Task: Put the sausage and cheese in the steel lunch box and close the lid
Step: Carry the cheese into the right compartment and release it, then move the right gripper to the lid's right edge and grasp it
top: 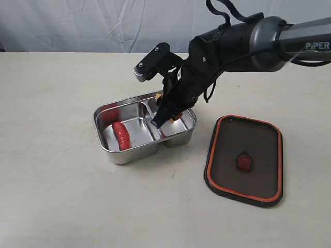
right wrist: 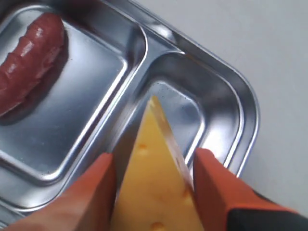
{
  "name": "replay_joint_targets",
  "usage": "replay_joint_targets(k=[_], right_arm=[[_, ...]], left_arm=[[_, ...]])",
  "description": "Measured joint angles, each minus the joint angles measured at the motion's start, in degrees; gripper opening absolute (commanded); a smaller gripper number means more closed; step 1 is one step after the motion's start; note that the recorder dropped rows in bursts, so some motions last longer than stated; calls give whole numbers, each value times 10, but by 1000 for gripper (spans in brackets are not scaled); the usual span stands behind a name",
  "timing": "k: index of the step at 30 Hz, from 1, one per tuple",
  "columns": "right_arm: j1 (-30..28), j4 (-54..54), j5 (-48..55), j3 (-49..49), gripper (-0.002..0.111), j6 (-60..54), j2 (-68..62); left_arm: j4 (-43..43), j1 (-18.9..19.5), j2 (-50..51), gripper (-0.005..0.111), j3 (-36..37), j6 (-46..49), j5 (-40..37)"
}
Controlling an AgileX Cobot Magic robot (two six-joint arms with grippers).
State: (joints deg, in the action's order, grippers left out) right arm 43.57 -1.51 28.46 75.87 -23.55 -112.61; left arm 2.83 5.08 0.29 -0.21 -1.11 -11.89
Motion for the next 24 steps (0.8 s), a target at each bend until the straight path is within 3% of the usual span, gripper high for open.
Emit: replay_joint_targets(k=[4,5,15,17,22,24], right_arm=[[0,-1,0,0,48,1,-2],[0,-1,0,1,52,4,-2],[0,-1,0,1,54,28,3],[0,12,12,1,50,69,17],[-4,116,94,1,16,273,75],[-17,152,147,1,9,342,99]], left_arm=[[0,0,0,0,0,0,0],[0,0,0,0,0,0,0],[0,0,0,0,0,0,0],[0,0,0,0,0,0,0],[0,0,0,0,0,0,0],[0,0,0,0,0,0,0]])
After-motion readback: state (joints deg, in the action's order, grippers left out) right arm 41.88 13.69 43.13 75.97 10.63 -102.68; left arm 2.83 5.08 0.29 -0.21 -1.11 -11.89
